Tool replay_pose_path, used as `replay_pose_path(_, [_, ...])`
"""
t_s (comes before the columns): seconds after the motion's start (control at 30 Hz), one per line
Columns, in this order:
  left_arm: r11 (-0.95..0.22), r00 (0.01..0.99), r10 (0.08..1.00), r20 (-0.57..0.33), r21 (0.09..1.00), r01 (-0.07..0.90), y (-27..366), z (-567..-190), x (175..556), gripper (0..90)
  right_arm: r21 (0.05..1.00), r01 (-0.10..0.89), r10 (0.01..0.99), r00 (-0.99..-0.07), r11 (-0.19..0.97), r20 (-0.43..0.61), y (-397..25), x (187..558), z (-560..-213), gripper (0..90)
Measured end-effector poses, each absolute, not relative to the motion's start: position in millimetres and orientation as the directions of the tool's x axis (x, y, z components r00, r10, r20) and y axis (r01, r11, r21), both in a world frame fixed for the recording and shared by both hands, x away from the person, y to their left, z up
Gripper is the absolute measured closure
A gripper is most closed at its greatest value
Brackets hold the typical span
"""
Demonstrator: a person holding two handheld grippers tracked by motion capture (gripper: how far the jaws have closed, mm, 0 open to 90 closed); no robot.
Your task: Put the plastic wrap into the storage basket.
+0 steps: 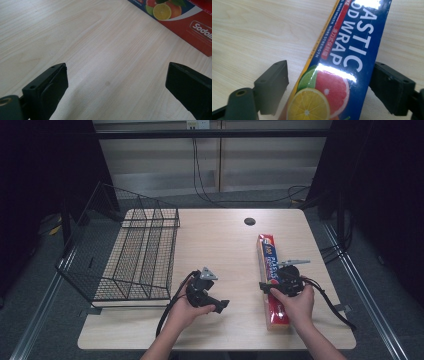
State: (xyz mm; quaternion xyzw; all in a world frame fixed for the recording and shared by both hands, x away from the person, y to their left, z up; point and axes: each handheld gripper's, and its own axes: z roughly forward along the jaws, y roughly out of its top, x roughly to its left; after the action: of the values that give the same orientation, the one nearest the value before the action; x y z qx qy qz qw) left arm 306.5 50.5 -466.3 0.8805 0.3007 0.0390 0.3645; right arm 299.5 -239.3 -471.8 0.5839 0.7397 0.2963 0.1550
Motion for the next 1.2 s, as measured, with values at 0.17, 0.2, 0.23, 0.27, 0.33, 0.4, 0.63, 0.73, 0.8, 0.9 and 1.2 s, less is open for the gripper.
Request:
replay_pose_path(0.17, [-0.547, 0.819, 0.555, -0.148, 0.676, 0.493, 51, -467, 307, 4.6, 0.594, 0.784, 0.951, -0.293, 0.18, 0.097, -242, 303, -472, 24.2])
replay_pose_path(0.2, [-0.547, 0.819, 0.555, -0.148, 0.676, 0.493, 51, -467, 307, 4.6, 0.594, 0.784, 0.951, -0.293, 0.18, 0.097, -242, 303, -472, 24.2])
replay_pose_path(0.23, [-0.555, 0.814, 0.563, -0.145, 0.663, 0.503, 51, -465, 307, 4.6, 0.584, 0.788, 0.947, -0.307, 0.198, 0.094, -244, 304, -470, 27.8])
replay_pose_path(0.27, [-0.554, 0.819, 0.552, -0.158, 0.664, 0.502, 52, -465, 307, 4.7, 0.581, 0.787, 0.944, -0.316, 0.207, 0.091, -246, 304, -469, 30.2])
replay_pose_path(0.33, [-0.553, 0.818, 0.554, -0.156, 0.665, 0.502, 52, -465, 307, 4.9, 0.579, 0.787, 0.944, -0.319, 0.214, 0.086, -248, 304, -468, 33.0])
replay_pose_path(0.4, [-0.554, 0.82, 0.551, -0.153, 0.668, 0.497, 52, -465, 307, 5.0, 0.578, 0.788, 0.942, -0.323, 0.212, 0.095, -252, 303, -467, 38.5])
replay_pose_path(0.63, [-0.525, 0.813, 0.561, -0.159, 0.69, 0.497, 52, -463, 306, 5.1, 0.563, 0.797, 0.925, -0.352, 0.218, 0.14, -269, 302, -461, 45.5])
replay_pose_path(0.73, [-0.519, 0.819, 0.548, -0.169, 0.699, 0.491, 52, -459, 307, 4.2, 0.572, 0.786, 0.91, -0.384, 0.233, 0.158, -274, 302, -456, 45.6])
replay_pose_path(0.8, [-0.519, 0.838, 0.523, -0.156, 0.722, 0.458, 50, -447, 307, 3.8, 0.593, 0.766, 0.903, -0.404, 0.246, 0.148, -279, 298, -448, 45.7])
replay_pose_path(0.9, [-0.527, 0.868, 0.47, -0.161, 0.737, 0.423, 47, -433, 310, 3.1, 0.622, 0.736, 0.882, -0.447, 0.267, 0.15, -287, 297, -437, 45.6])
replay_pose_path(1.2, [-0.594, 0.903, 0.406, -0.14, 0.711, 0.377, 38, -399, 327, 2.7, 0.638, 0.668, 0.811, -0.574, 0.383, 0.114, -290, 288, -419, 45.6])
